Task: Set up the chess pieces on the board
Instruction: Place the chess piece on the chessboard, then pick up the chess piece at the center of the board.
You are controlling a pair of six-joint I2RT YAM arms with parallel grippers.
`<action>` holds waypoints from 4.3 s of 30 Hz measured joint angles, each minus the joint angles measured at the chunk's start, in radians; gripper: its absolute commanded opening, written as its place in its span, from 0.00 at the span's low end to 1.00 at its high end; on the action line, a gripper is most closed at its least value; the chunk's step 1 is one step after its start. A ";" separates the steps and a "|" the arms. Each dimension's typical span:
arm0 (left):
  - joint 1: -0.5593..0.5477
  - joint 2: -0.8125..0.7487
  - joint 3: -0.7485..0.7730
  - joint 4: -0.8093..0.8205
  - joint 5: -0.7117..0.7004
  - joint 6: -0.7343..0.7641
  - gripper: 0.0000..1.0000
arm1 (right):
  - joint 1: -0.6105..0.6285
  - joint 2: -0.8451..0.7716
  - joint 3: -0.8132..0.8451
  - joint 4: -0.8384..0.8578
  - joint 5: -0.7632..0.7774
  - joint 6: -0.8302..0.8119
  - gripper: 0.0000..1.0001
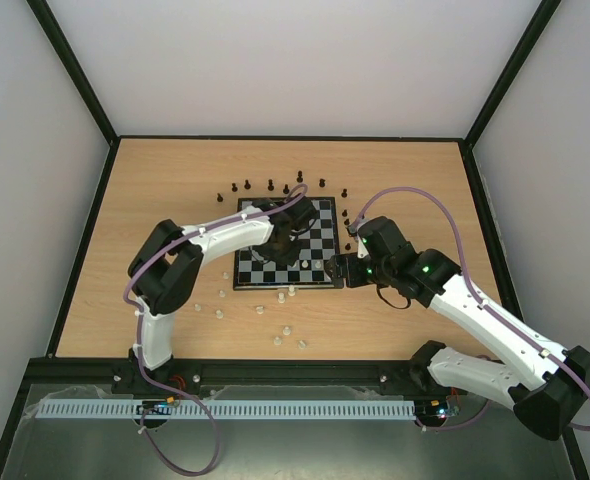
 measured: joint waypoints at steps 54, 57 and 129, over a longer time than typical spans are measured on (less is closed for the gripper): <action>-0.013 0.016 -0.005 0.027 -0.008 -0.010 0.19 | 0.000 -0.010 -0.007 0.000 -0.001 0.000 0.87; -0.013 0.016 -0.005 0.026 -0.010 -0.012 0.24 | 0.000 -0.010 -0.007 0.000 -0.003 0.000 0.87; 0.299 -0.415 -0.603 0.232 -0.002 -0.143 0.39 | 0.000 -0.035 -0.026 0.002 -0.034 -0.004 0.99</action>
